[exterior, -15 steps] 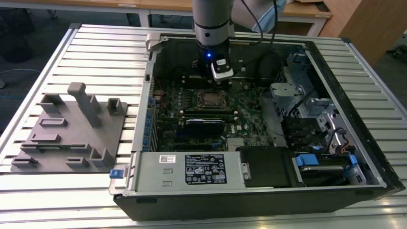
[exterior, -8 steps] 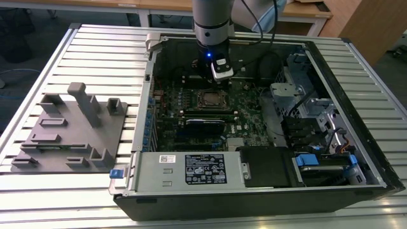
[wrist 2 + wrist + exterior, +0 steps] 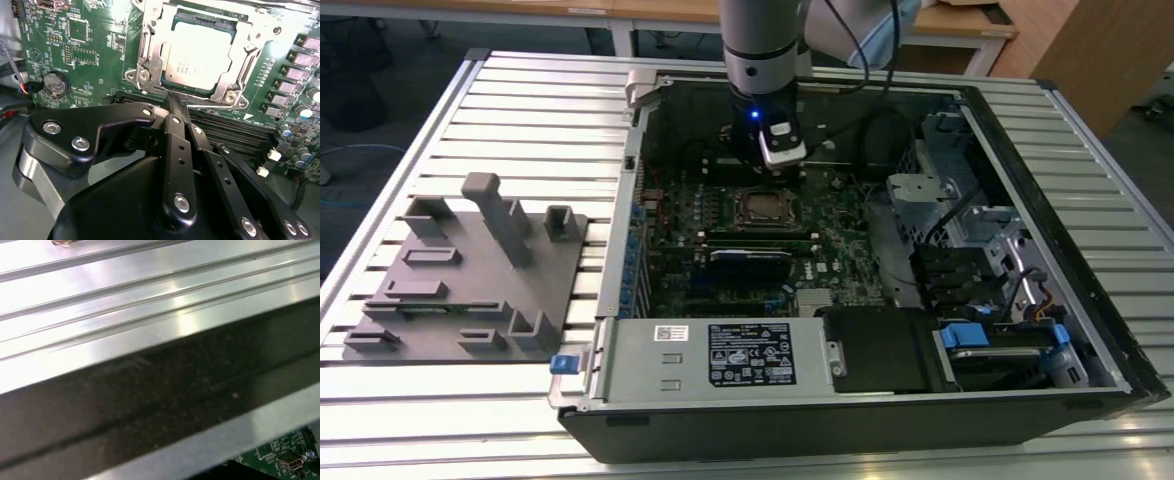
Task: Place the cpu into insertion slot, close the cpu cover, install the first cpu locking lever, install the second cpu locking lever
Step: 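Install the first cpu locking lever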
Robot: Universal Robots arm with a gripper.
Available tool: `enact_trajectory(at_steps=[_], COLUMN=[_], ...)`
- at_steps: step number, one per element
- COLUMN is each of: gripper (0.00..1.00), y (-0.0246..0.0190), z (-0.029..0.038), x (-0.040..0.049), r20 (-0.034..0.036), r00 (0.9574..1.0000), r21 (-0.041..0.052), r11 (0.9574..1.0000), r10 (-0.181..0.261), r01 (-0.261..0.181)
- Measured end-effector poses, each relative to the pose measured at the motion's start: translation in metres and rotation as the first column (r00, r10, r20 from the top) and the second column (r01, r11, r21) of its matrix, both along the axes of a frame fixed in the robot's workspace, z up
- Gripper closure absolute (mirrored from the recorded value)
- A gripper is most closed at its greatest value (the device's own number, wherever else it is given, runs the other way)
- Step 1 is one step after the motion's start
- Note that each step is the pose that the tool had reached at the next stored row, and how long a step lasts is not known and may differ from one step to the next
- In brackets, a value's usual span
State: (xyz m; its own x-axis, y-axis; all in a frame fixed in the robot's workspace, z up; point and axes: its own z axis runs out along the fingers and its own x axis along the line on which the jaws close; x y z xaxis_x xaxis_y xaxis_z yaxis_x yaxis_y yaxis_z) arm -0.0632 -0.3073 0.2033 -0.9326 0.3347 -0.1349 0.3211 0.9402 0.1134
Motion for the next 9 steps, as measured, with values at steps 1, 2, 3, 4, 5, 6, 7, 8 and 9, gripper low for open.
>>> enact_trajectory(at_steps=[1, 2, 3, 4, 5, 6, 7, 8, 9], gripper=[0.90, 0.90, 0.90, 0.90, 0.90, 0.90, 0.90, 0.90, 0.90], y=[0.0003, 0.0007, 0.0010, 0.0015, 0.0022, 0.0030, 0.0036, 0.0040, 0.0042], z=[0.0000, 0.0000, 0.0000, 0.0000, 0.0000, -0.0001, 0.0000, 0.0000, 0.0000], x=[-0.0005, -0.0009, -0.0013, -0.0016, -0.0018, -0.0019, -0.0020, -0.0020, -0.0020], r20=[-0.0001, 0.0000, 0.0001, 0.0001, 0.0001, 0.0000, 0.0001, 0.0000, 0.0000], r00=[1.0000, 1.0000, 1.0000, 1.0000, 1.0000, 1.0000, 1.0000, 1.0000, 1.0000], r21=[-0.0001, -0.0001, 0.0000, 0.0000, 0.0000, 0.0002, 0.0000, -0.0001, -0.0001], r11=[1.0000, 1.0000, 1.0000, 1.0000, 1.0000, 1.0000, 1.0000, 1.0000, 1.0000], r10=[0.000, 0.000, 0.000, 0.000, 0.000, 0.000, 0.000, 0.000, 0.000], r01=[0.000, 0.000, 0.000, 0.000, 0.000, 0.000, 0.000, 0.000, 0.000])
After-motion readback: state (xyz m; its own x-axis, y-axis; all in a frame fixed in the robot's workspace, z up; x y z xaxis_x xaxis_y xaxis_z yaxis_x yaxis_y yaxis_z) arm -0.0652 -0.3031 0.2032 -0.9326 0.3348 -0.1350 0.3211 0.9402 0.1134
